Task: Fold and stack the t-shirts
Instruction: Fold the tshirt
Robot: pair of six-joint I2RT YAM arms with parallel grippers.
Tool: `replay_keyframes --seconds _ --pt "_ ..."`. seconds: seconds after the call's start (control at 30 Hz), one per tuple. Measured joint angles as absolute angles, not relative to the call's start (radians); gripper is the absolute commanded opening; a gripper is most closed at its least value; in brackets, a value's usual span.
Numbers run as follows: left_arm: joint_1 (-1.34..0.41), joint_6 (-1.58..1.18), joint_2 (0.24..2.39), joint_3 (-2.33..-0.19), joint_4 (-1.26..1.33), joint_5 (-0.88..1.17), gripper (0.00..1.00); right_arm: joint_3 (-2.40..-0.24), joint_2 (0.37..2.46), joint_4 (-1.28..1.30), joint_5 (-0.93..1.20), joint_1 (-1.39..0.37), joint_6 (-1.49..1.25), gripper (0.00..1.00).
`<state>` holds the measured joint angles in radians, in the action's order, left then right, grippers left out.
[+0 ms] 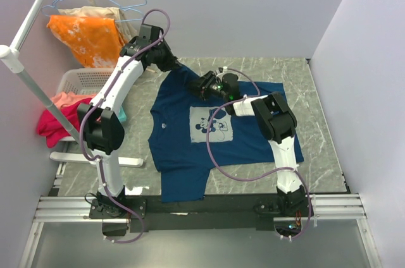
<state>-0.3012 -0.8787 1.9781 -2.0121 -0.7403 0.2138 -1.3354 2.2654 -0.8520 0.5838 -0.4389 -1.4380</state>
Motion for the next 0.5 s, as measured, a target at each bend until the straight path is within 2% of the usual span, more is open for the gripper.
replay_keyframes --seconds 0.07,0.17,0.27,0.3,0.33,0.5 --pt "-0.301 -0.879 1.978 -2.011 -0.740 0.214 0.01 -1.335 2.265 -0.852 0.583 -0.439 -1.438 0.49" --pt "-0.300 -0.879 1.977 -2.008 -0.739 0.215 0.01 -1.335 2.266 -0.852 0.583 -0.439 -1.438 0.38" --pt "-0.298 -0.880 1.975 -1.999 -0.738 0.218 0.01 -1.337 2.269 -0.853 0.583 -0.439 -1.436 0.16" --pt "-0.298 -0.880 1.974 -1.995 -0.737 0.220 0.01 -1.338 2.272 -0.853 0.584 -0.439 -1.435 0.03" --pt "-0.298 -0.881 1.972 -1.992 -0.737 0.220 0.01 -1.339 2.275 -0.852 0.583 -0.439 -1.435 0.00" --pt "-0.293 -0.880 1.964 -1.980 -0.738 0.217 0.01 -1.334 2.272 -0.832 0.582 -0.438 -1.416 0.00"
